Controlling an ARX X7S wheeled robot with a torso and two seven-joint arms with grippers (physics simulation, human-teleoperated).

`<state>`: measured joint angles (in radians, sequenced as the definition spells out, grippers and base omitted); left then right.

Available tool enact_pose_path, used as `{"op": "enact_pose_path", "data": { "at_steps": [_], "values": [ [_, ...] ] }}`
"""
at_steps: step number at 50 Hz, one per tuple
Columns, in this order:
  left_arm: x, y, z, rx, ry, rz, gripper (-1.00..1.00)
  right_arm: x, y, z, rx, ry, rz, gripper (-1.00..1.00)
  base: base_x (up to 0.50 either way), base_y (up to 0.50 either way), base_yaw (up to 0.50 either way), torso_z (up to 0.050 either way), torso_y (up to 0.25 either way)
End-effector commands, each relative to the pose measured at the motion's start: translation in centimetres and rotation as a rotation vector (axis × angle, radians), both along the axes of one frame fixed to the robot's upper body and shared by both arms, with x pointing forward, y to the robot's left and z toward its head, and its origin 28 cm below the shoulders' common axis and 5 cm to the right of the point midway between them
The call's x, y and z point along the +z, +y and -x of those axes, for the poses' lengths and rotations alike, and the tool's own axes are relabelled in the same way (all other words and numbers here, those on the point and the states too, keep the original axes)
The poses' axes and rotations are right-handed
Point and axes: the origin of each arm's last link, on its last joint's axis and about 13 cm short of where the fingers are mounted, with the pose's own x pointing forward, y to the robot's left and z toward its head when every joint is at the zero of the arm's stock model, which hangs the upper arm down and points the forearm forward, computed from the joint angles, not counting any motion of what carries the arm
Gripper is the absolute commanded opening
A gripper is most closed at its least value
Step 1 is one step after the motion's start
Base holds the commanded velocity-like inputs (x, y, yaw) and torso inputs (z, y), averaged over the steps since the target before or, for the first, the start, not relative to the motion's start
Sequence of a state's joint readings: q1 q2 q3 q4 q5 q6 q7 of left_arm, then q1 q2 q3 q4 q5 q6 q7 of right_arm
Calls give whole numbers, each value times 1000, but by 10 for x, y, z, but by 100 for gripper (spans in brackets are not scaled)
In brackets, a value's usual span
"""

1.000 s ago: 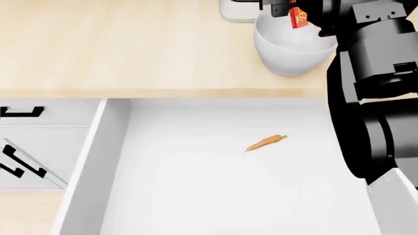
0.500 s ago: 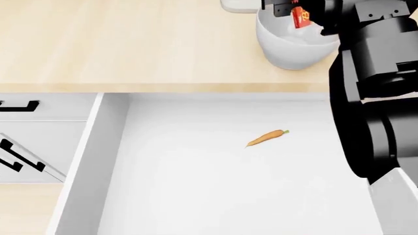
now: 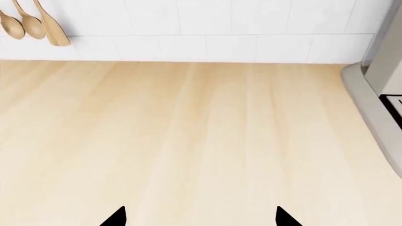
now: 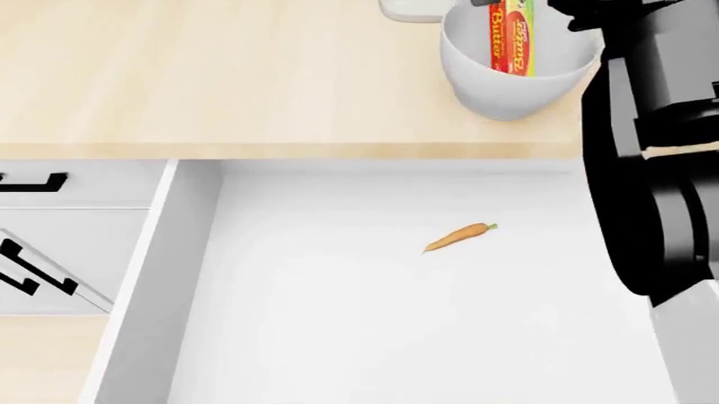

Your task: Place the bar in the bowl and close the drawer.

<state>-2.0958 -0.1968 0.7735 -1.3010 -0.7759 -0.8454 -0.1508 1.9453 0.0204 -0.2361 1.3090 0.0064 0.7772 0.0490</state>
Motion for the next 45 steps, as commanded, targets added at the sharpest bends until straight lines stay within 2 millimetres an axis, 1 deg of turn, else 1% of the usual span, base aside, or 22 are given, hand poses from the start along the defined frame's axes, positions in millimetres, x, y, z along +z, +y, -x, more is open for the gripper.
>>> {"op": "enact_pose_path", "data": {
  "at_steps": [1,5,10,17,23,28,31,33,36,37,38,39,41,43,45],
  "values": [
    [2,1,1,12,-4,-5,100,23,-3,10,-4,-28,18,100,0,0,0,0,0],
    [3,0,3,13,-1,-13,100,33,-5,15,-6,-39,27,100,0,0,0,0,39],
    [5,2,9,1,13,-2,100,45,-9,22,-2,-31,36,100,0,0,0,0,250],
    [6,1,32,-68,18,10,100,62,-21,35,-18,-13,46,100,0,0,0,0,250],
    [5,7,50,-106,35,30,100,72,-30,49,-34,3,24,100,0,0,0,0,250],
    [0,9,74,-145,42,17,100,65,-37,73,-48,21,0,100,0,0,0,0,250],
    [-2,10,84,-159,43,12,100,61,-42,81,-73,21,-11,100,0,0,0,0,250],
    [-4,12,90,-167,42,11,100,58,-47,91,-85,7,-10,100,0,0,0,0,250],
    [-8,14,101,-178,41,9,100,54,-57,95,-53,17,-24,100,0,0,0,0,250],
    [-9,15,104,-183,41,8,100,54,-77,101,-162,11,-3,100,0,0,0,0,250],
    [-11,15,109,-196,39,6,100,50,-93,109,-246,-4,6,100,0,0,0,0,250],
    [-13,15,113,-206,37,6,100,45,-97,112,-288,-9,11,100,0,0,0,0,250],
    [-17,15,123,-230,32,0,100,33,-95,119,-340,-22,25,100,0,0,0,0,250],
    [-21,15,129,-244,29,-3,100,24,-87,128,-373,-32,35,100,0,0,0,0,250],
    [-24,16,135,-255,27,-6,100,18,-77,141,-207,-3,10,100,0,0,0,0,250]
  ]
}}
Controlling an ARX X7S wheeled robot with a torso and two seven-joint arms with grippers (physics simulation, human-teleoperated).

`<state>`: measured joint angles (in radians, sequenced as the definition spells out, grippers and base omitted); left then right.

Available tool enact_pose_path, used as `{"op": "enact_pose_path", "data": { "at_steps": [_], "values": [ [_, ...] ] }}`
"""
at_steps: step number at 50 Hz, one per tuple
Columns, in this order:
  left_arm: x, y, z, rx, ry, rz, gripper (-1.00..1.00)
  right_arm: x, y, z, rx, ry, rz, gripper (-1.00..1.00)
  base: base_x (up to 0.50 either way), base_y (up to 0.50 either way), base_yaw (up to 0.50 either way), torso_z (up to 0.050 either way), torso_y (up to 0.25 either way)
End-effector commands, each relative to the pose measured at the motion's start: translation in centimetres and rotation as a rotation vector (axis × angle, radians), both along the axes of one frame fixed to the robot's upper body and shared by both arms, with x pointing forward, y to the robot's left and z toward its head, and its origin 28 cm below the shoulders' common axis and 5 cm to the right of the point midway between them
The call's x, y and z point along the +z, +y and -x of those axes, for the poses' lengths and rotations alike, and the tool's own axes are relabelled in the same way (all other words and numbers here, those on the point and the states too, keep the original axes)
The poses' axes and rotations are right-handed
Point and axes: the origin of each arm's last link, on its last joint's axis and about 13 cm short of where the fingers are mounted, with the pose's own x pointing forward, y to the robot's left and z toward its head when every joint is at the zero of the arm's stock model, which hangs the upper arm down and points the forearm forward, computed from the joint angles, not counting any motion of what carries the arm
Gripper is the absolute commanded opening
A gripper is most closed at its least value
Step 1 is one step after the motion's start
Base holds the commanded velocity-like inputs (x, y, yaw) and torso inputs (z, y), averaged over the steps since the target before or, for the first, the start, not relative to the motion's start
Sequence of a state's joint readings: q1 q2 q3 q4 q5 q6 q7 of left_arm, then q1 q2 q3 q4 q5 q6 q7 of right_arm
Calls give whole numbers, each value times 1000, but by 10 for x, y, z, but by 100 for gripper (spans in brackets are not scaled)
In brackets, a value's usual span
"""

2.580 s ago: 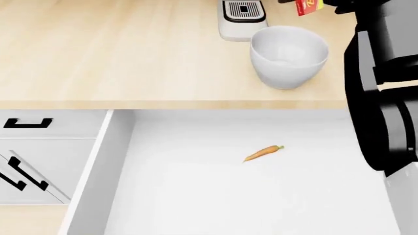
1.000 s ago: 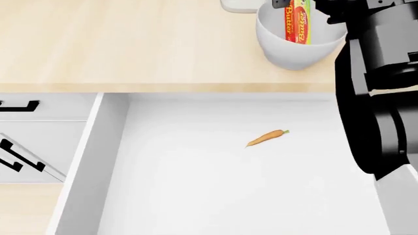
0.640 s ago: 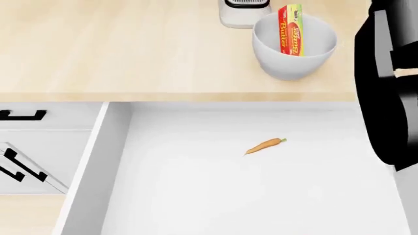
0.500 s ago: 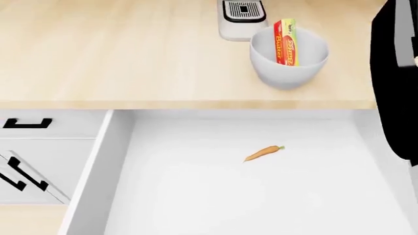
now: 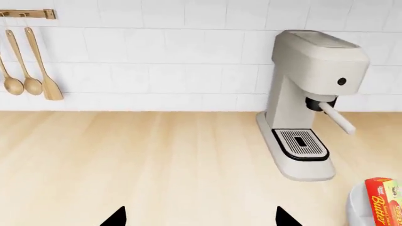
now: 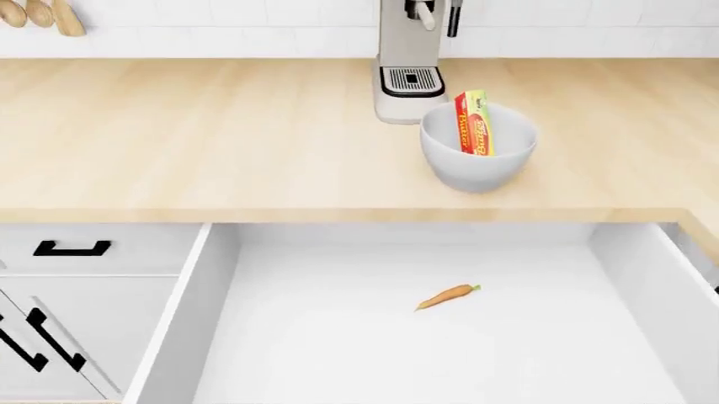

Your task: Place the bar in the bowl and close the drawer.

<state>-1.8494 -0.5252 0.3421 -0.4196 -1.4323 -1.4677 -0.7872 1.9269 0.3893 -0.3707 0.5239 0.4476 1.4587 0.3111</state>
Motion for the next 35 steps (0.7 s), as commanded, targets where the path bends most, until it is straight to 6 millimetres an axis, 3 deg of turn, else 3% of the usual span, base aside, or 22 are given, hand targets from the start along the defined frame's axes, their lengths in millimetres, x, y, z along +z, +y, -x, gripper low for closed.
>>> {"op": "enact_pose_path", "data": {
  "at_steps": [1,2,9,25,35],
  "values": [
    [-19,7,43,-65,-33,-54,100,-36,-1,59,94,50,42,100,0,0,0,0,250],
    [-21,7,45,-66,-34,-52,100,-40,2,66,168,71,34,100,0,0,0,0,250],
    [-28,13,50,-62,-29,-44,100,-51,2,75,153,89,85,100,0,150,0,0,250],
    [-22,15,56,-61,-41,-24,100,-37,9,97,165,94,126,100,-86,500,0,0,0],
    [-22,16,57,-59,-41,-21,100,-36,10,99,149,99,144,100,-187,500,0,0,0]
  ]
}}
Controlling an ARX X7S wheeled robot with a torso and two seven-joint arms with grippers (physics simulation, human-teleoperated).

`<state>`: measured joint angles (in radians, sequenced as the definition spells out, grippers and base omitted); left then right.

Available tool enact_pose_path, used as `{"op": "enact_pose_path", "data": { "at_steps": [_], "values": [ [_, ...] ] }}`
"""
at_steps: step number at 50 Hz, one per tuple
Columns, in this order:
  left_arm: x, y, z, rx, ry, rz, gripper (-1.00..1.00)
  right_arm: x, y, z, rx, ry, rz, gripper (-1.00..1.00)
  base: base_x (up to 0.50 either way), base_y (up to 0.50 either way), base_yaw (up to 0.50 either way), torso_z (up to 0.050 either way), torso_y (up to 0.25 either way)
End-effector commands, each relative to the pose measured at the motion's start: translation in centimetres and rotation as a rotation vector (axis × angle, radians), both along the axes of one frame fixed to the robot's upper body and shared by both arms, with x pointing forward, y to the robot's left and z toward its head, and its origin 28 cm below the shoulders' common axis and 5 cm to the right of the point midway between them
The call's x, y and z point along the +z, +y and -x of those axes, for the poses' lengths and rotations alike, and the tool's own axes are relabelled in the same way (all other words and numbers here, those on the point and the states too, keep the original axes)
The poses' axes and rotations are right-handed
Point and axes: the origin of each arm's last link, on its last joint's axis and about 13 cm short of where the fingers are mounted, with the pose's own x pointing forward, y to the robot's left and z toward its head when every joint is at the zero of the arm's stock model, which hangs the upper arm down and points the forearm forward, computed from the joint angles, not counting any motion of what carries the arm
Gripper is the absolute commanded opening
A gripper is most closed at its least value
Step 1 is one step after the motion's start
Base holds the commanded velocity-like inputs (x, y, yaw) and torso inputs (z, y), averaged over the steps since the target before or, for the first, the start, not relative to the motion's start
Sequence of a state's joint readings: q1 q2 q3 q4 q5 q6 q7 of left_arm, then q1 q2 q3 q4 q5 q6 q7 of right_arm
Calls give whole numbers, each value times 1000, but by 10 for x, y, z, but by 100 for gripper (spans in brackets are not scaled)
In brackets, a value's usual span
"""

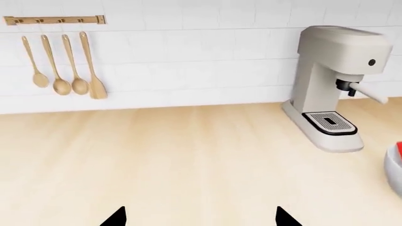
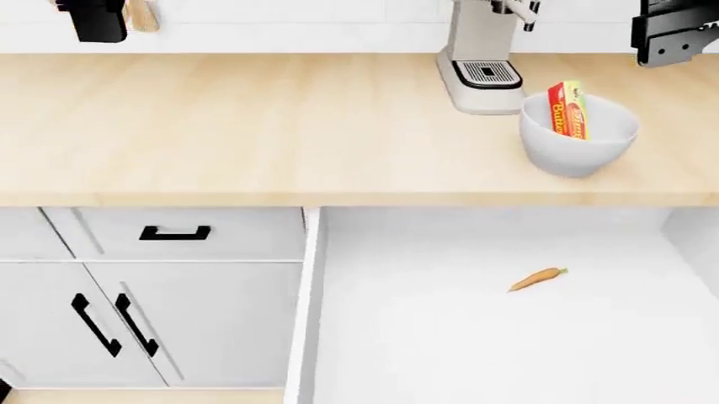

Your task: Place the bar in the bowl and close the drawer.

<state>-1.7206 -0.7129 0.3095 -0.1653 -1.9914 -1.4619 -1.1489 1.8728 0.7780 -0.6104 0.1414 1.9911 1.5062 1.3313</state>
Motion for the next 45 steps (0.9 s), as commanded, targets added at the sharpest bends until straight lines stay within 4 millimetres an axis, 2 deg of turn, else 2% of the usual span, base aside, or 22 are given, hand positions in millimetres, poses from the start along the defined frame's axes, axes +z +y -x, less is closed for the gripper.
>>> {"op": "enact_pose_path", "data": {
  "at_steps": [1,19,45],
  "values": [
    [0,1,4,0,-1,1,100,0,1,9,-8,13,28,100,-187,500,0,0,0],
    [-1,-4,4,-17,0,-12,100,-1,1,9,-13,17,32,100,-185,500,0,0,0],
    [-1,-5,3,-17,2,-16,100,-3,3,8,-3,23,58,100,-2,500,0,0,0]
  ]
}}
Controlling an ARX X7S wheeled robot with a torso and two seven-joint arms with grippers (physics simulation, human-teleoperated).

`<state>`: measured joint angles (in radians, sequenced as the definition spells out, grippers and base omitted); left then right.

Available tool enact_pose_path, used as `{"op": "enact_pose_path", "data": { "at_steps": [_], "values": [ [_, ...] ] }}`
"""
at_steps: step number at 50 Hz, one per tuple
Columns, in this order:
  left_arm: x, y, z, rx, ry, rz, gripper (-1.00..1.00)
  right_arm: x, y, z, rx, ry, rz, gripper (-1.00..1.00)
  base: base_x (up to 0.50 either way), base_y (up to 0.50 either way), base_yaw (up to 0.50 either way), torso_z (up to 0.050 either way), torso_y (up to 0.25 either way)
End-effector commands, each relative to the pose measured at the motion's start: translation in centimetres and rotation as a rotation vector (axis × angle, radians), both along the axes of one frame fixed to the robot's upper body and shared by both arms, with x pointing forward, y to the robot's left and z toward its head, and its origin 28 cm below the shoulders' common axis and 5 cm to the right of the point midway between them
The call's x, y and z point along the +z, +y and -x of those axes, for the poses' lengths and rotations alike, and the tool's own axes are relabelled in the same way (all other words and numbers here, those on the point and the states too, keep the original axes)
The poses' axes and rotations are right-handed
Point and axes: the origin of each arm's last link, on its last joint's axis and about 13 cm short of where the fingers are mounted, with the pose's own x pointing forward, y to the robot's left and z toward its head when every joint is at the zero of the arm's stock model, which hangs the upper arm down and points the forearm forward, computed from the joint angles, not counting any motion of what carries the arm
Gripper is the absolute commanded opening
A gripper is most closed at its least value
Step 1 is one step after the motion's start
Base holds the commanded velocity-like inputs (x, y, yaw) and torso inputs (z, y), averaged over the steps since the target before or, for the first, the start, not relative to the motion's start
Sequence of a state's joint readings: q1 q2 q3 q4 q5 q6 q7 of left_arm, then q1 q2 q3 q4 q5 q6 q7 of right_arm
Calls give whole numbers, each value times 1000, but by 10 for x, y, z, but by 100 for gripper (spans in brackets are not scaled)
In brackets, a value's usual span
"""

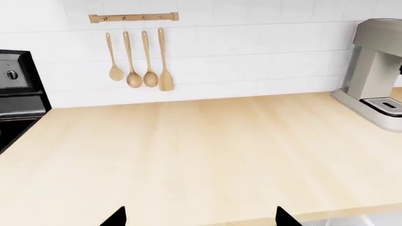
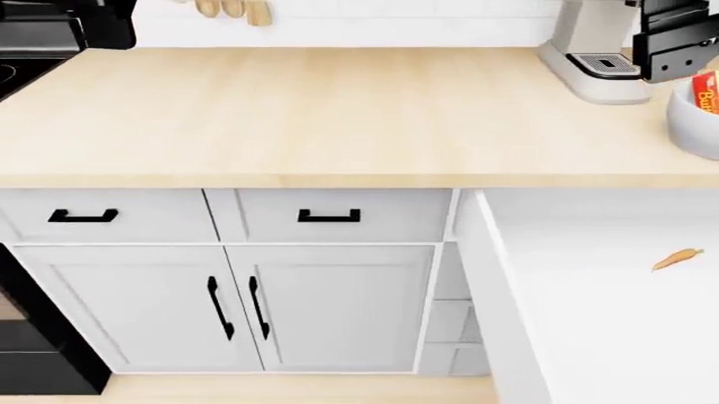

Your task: Place the bar in the bowl and close the drawer.

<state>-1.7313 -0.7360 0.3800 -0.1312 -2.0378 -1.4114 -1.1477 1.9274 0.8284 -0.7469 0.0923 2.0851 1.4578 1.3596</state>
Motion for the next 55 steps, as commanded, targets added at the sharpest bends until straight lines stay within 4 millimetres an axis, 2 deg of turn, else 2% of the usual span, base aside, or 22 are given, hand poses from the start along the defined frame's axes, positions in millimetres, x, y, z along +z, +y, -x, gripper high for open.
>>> {"op": "enact_pose_path", "data": {
  "at_steps": [1,14,43,55],
  "values": [
    [0,0,0,0,-1,-2,100,-1,1,-1,1,2,11,100,0,500,0,0,0],
    [-1,0,-1,3,2,-5,100,-2,3,0,51,6,-9,100,42,498,0,0,0],
    [-2,-5,-8,-2,2,-26,100,0,4,-3,97,-11,-23,100,494,187,0,0,1],
    [-15,-6,-11,-11,26,-21,100,-17,1,-11,100,24,-51,100,500,233,0,0,1]
  ]
}}
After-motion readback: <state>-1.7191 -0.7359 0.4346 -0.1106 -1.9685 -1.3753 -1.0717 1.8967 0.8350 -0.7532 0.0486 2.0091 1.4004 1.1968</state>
